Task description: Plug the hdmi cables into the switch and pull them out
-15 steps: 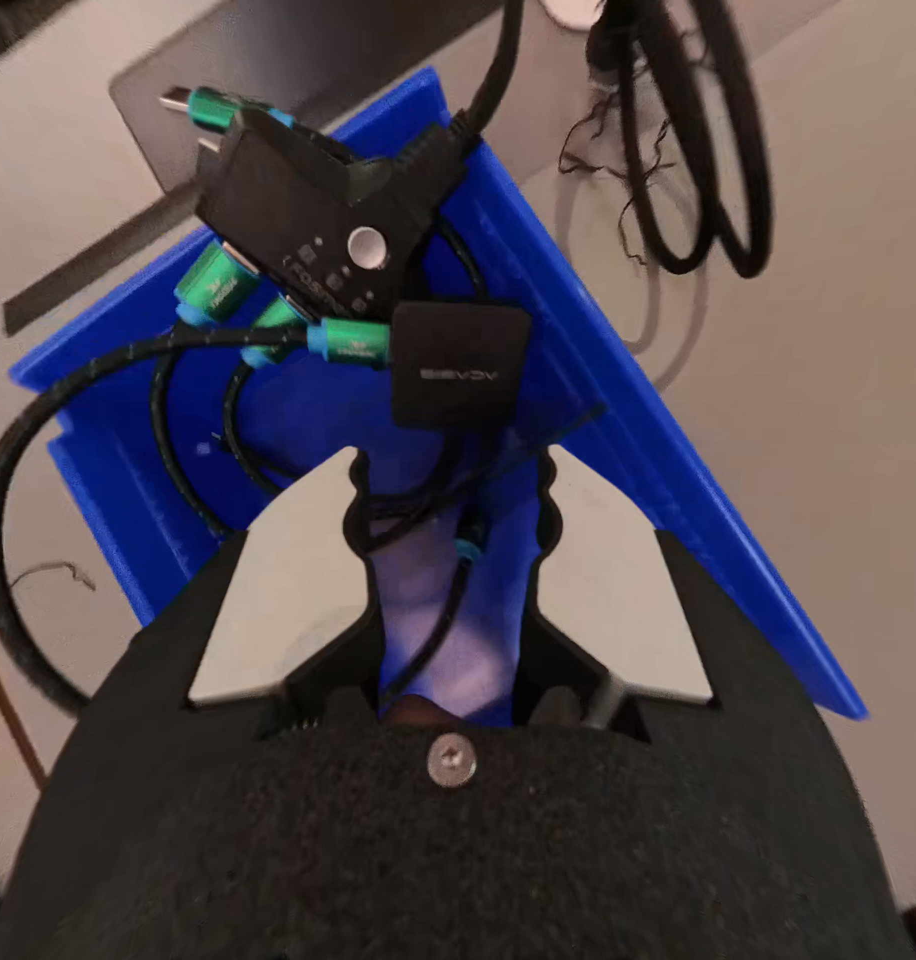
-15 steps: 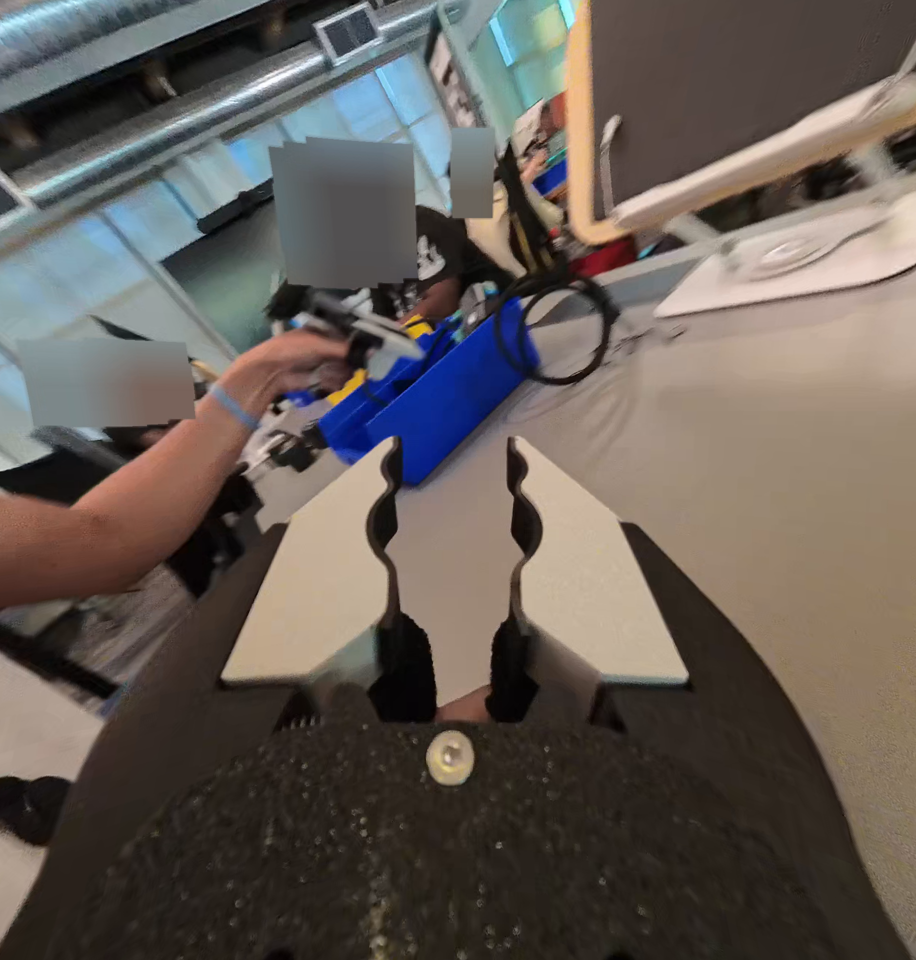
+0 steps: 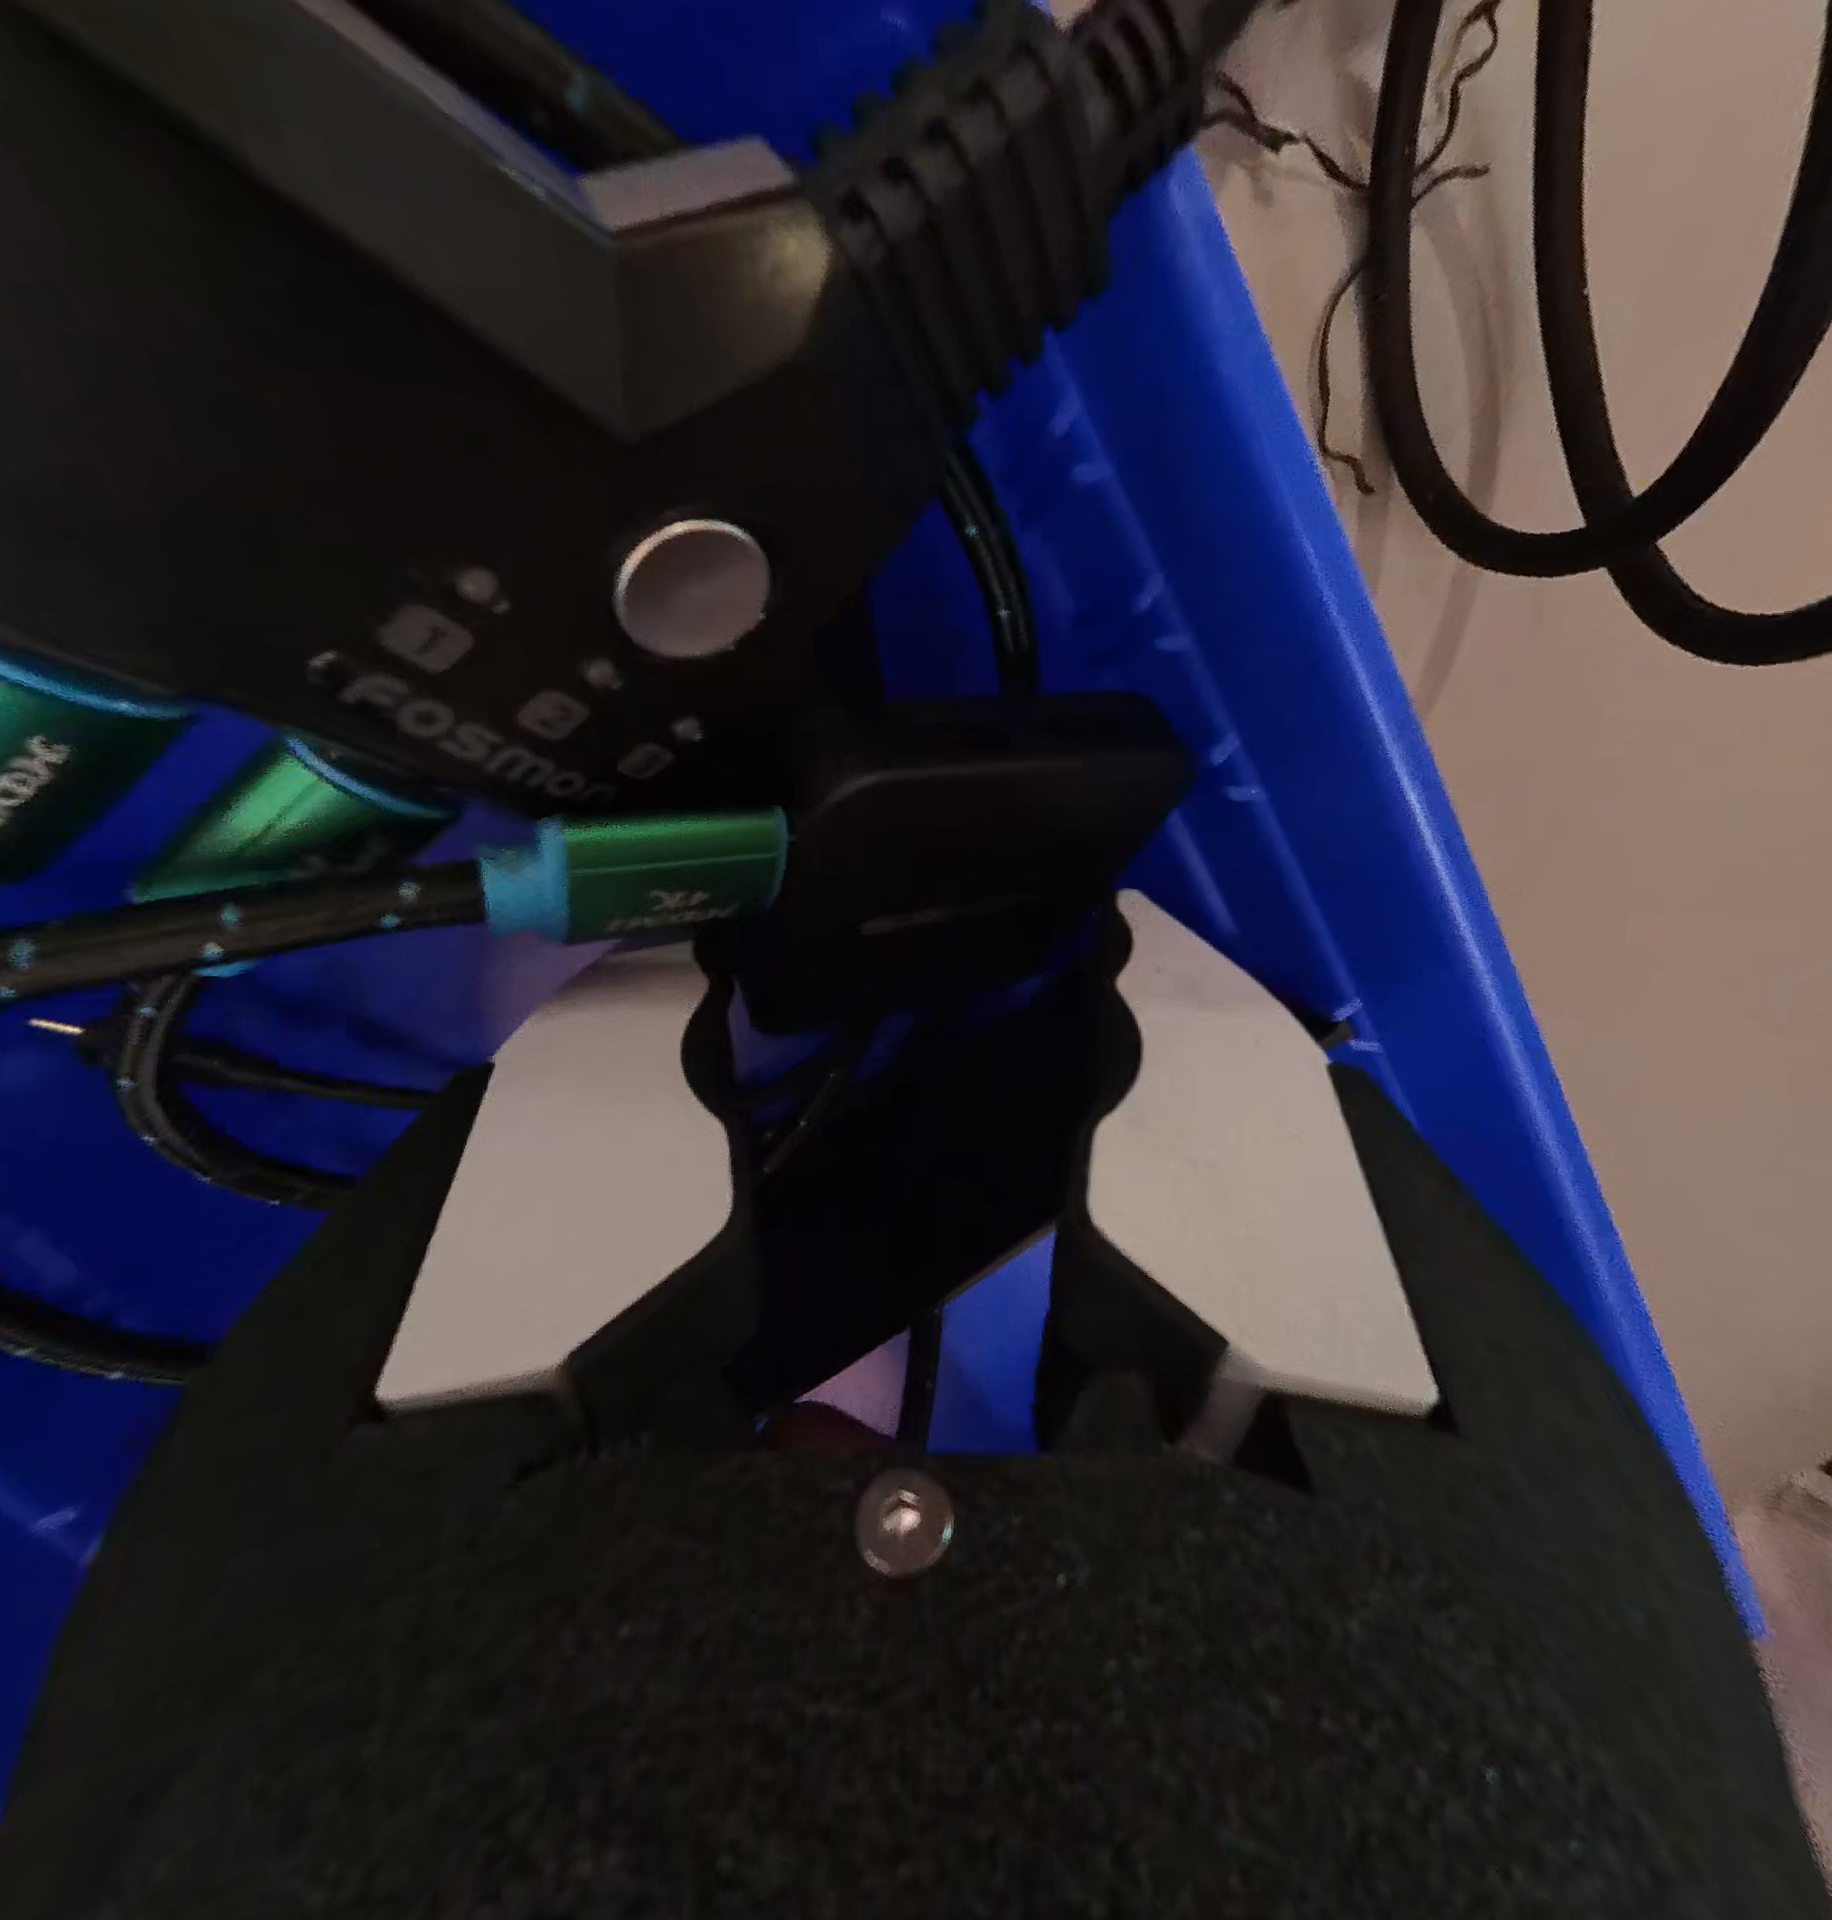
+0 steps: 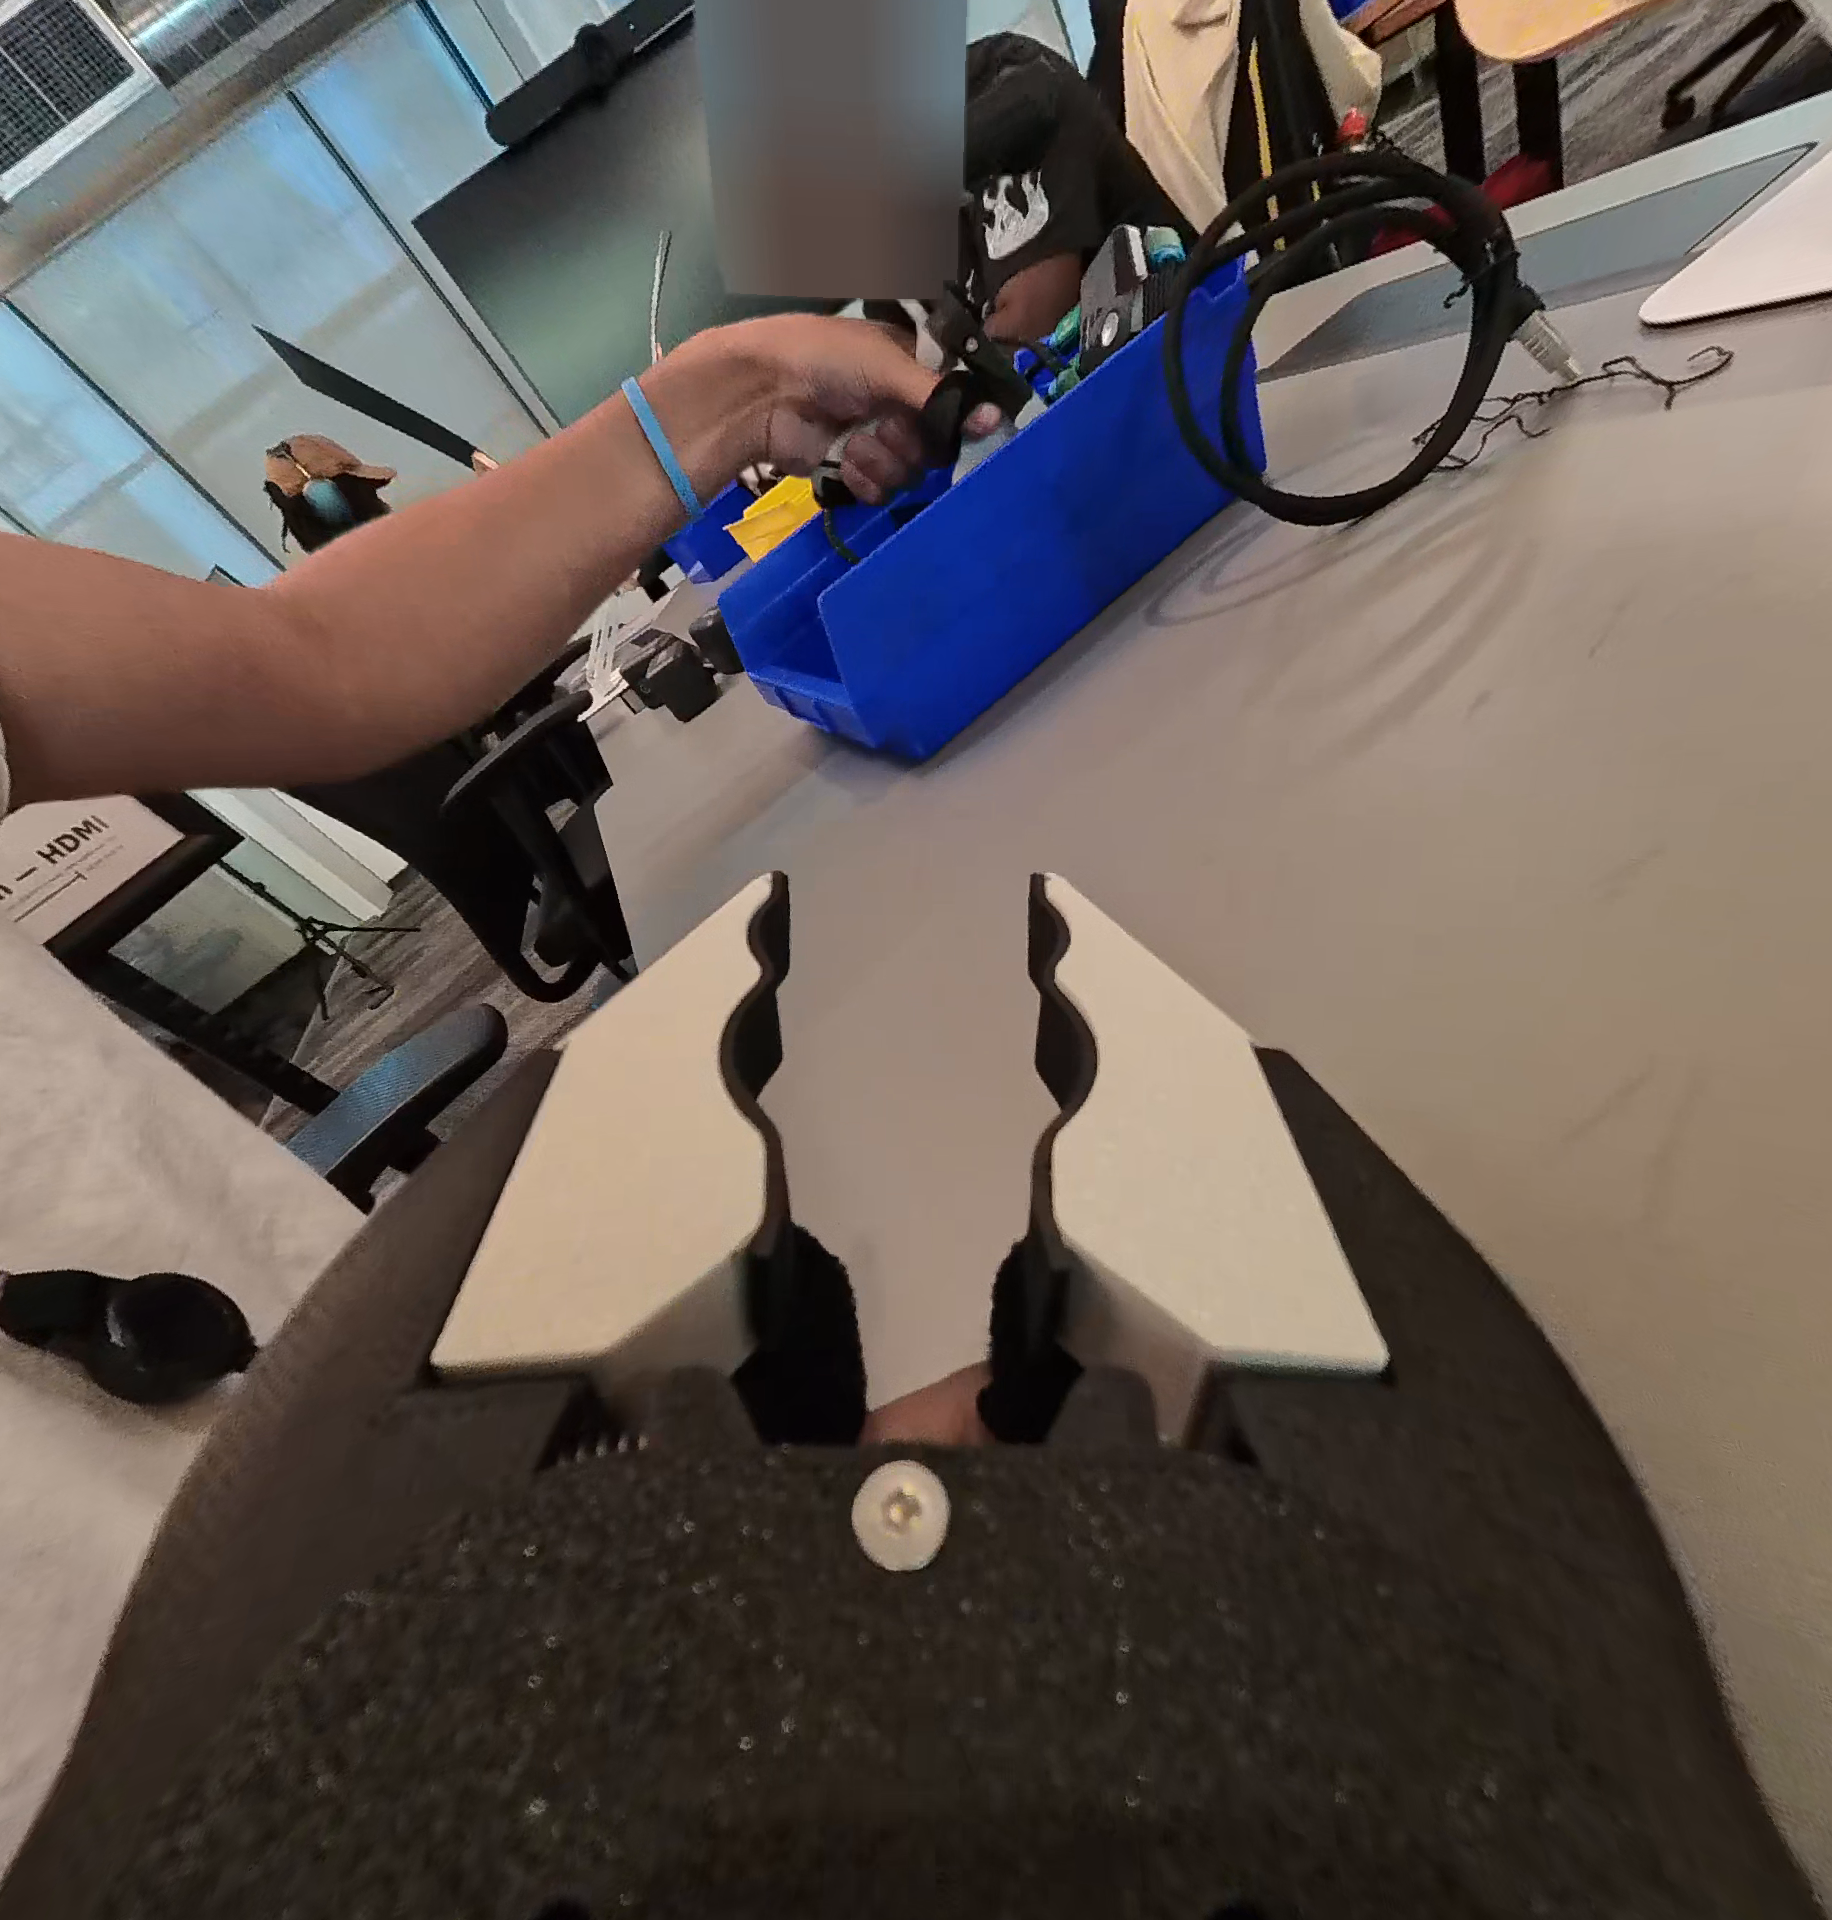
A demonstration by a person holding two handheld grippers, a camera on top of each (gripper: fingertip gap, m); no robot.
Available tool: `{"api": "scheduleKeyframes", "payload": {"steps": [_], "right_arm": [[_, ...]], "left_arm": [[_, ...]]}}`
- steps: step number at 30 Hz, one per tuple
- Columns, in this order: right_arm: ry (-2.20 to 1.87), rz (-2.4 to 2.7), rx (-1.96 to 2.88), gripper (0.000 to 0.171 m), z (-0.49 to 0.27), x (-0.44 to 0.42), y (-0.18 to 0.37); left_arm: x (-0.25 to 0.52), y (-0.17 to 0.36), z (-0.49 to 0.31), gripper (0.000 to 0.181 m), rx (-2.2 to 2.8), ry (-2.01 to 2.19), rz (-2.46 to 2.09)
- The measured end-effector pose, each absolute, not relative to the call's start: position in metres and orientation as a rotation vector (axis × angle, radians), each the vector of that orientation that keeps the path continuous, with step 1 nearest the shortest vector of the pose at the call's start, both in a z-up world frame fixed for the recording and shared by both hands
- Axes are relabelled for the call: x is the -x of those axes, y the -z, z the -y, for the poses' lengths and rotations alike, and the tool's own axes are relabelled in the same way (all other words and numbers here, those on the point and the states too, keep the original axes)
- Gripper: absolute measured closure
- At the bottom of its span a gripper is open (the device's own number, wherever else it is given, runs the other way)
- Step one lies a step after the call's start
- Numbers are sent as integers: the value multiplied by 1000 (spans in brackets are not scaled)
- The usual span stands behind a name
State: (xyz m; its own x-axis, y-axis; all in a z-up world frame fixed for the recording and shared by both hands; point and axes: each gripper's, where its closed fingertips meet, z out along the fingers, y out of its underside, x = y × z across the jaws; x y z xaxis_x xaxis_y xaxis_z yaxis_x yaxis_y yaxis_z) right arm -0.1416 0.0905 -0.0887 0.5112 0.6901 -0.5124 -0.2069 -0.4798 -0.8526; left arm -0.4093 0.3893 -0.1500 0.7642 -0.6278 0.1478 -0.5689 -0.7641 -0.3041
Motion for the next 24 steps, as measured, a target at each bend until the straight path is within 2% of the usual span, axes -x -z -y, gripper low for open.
{"api": "scheduleKeyframes", "payload": {"steps": [2,4,6,14,24], "right_arm": [[-1144,411,1774,126,-89,144,92],[-1139,424,1787,126,-88,146,95],[-1138,435,1793,126,-86,149,97],[-1154,434,1804,126,-88,156,98],[-886,486,1820,124,-109,140,101]], "left_arm": [[414,146,-391,128,2696,324,-918],[421,138,-393,150,2620,268,-932],[425,132,-391,155,2542,231,-958],[427,95,-381,160,2262,-1,-1017],[406,-43,-336,157,1721,-368,-1061]]}}
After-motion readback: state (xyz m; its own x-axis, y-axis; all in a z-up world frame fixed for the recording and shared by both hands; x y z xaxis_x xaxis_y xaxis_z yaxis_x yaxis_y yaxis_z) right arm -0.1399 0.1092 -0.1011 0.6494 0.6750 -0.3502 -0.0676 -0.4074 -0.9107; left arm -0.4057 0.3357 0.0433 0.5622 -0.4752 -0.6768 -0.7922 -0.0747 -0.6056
